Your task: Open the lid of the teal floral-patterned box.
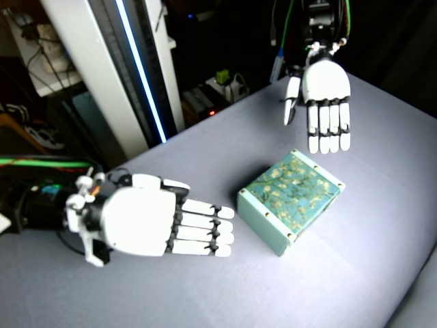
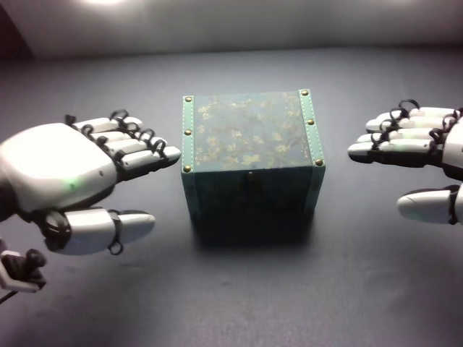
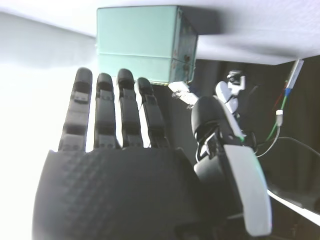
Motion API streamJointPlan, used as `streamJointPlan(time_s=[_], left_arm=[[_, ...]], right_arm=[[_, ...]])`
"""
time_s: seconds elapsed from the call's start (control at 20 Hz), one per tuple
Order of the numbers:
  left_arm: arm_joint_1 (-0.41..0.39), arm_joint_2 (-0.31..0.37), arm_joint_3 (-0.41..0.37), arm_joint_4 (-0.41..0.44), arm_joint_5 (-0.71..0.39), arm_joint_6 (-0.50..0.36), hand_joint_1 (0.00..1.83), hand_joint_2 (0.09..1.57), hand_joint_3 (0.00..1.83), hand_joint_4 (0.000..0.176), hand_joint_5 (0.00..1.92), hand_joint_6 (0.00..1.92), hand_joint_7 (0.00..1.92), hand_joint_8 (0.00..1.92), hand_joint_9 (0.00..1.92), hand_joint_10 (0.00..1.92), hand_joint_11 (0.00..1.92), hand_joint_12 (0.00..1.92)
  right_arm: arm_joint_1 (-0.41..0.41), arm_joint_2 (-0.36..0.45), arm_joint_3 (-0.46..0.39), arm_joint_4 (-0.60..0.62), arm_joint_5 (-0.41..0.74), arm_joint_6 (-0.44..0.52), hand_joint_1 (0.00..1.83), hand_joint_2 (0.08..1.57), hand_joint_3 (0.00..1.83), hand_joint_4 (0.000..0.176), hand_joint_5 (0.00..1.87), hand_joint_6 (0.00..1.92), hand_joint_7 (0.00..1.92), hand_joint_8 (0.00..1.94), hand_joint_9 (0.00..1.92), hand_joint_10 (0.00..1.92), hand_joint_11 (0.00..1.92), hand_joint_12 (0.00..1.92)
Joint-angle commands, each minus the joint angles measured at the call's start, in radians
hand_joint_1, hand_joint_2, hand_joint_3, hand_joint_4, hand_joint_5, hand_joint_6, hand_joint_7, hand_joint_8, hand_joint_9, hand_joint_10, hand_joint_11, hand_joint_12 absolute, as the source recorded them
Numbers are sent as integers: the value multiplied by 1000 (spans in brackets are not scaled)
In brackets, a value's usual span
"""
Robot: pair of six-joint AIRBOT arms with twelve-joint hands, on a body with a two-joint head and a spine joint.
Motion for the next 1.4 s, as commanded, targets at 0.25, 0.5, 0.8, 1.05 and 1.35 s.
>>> streamJointPlan(time_s=[0.25, 0.5, 0.8, 1.05, 1.35], left_arm=[[-44, -18, 17, 44, -60, -27, 0, 1519, 10, 0, 76, 0, 94, 0, 161, 2, 97, 53], [-46, -19, 22, 44, -59, -30, 2, 1518, 2, 0, 58, 6, 50, 10, 17, 5, 62, 40], [-58, -30, 40, 44, -42, -37, 92, 1536, 0, 0, 34, 0, 47, 1, 49, 4, 89, 70], [-65, -23, 41, 41, -40, -42, 185, 1516, 0, 0, 82, 4, 92, 4, 83, 5, 108, 104], [-42, 26, 8, 89, -43, -92, 311, 1505, 0, 0, 79, 0, 161, 0, 159, 0, 62, 518]], right_arm=[[46, -39, 26, -4, 61, 6, 0, 1473, 0, 0, 245, 9, 230, 0, 135, 9, 133, 191], [55, -67, 45, -12, 54, 21, 0, 1423, 0, 0, 230, 0, 200, 0, 163, 0, 157, 247], [65, -75, 52, -24, 61, 50, 0, 1427, 0, 0, 136, 2, 151, 2, 98, 2, 17, 358], [66, -71, 58, -1, 100, 79, 0, 1449, 0, 0, 146, 3, 119, 0, 48, 0, 0, 385], [66, -68, 60, -5, 97, 83, 0, 1360, 0, 0, 150, 0, 153, 1, 103, 0, 0, 729]])
